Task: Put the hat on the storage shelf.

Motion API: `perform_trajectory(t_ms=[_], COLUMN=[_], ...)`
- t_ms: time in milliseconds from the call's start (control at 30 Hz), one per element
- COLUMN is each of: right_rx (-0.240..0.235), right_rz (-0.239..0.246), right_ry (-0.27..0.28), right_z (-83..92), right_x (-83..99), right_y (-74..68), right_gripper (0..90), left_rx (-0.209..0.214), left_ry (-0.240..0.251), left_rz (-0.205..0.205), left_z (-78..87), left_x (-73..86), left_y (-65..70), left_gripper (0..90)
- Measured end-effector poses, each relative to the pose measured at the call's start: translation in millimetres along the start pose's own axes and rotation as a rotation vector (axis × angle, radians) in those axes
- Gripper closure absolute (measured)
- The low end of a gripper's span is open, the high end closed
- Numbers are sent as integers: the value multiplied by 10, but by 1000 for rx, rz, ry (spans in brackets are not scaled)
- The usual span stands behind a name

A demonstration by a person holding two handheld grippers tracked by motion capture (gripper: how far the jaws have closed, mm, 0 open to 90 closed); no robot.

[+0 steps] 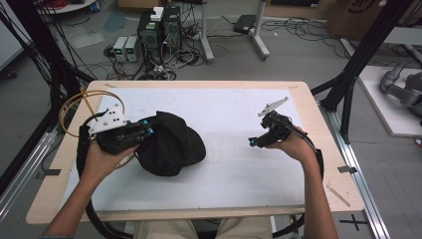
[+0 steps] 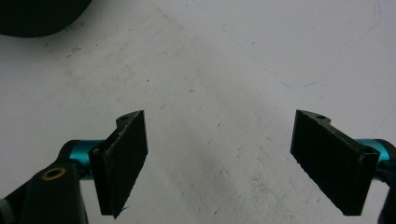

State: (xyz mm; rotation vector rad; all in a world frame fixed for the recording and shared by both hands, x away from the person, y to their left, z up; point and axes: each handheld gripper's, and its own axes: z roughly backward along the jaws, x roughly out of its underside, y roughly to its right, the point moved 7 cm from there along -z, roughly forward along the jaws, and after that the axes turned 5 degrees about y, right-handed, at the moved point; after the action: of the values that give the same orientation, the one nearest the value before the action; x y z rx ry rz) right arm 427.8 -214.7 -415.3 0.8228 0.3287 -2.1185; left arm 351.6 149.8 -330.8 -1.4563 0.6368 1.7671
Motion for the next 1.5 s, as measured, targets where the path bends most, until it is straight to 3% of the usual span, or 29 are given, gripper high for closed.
perform_trajectory(t_ms=[600, 867, 1133, 1367, 1500], right_rx=[0, -2, -3, -2, 1], right_rz=[-8, -9, -11, -4, -7], right_ry=[-2, 1, -8, -10, -11], right_z=[5, 11, -7, -17, -16], right_x=[10, 16, 16, 20, 22], right_y=[13, 22, 9, 17, 22], right_gripper=[186, 186, 186, 186, 186], left_rx=[100, 160, 210, 245, 244], left_ry=[13, 36, 66, 64, 71], left_rz=[20, 47, 69, 74, 74], left_z=[-20, 109, 211, 283, 346], left_x=[-553, -772, -912, -991, -1041], left_y=[-171, -297, -388, -462, -517], left_gripper=[868, 868, 868, 868, 868])
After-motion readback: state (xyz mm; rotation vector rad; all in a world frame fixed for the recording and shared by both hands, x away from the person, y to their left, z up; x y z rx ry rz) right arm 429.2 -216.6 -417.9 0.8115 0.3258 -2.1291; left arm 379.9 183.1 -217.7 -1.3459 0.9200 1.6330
